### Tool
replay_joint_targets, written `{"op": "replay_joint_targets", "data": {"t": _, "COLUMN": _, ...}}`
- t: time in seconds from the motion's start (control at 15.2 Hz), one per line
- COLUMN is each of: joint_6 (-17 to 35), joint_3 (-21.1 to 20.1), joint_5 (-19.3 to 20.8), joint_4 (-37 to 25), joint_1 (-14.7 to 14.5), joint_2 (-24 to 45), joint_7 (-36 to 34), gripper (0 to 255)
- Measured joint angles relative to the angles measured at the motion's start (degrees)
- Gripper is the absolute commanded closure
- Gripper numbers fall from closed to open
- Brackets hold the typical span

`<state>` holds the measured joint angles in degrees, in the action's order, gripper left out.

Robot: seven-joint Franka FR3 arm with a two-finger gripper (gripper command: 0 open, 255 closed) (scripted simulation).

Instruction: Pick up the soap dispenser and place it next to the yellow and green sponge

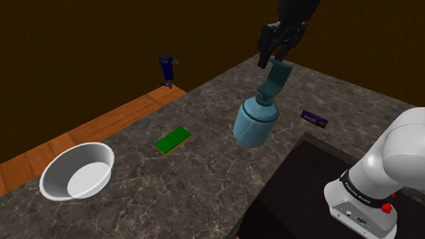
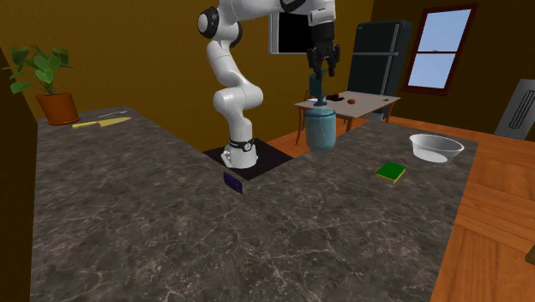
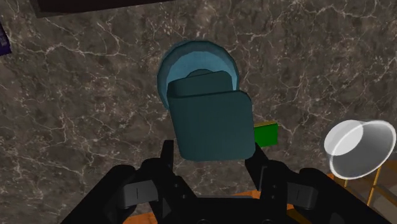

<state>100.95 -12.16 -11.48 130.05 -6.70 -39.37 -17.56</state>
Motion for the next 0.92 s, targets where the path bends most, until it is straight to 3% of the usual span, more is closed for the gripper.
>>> {"op": "replay_joint_targets", "data": {"t": 0.46, "joint_6": 2.7, "joint_3": -8.9, "joint_5": -1.6, "joint_4": -6.3, "joint_1": -1.2, "joint_2": 7.5, "joint_7": -9.4, "gripper": 255}}
{"op": "replay_joint_targets", "data": {"t": 0.92, "joint_6": 3.6, "joint_3": -18.3, "joint_5": 0.9, "joint_4": -17.8, "joint_1": -0.8, "joint_2": 18.7, "joint_7": -19.9, "gripper": 255}}
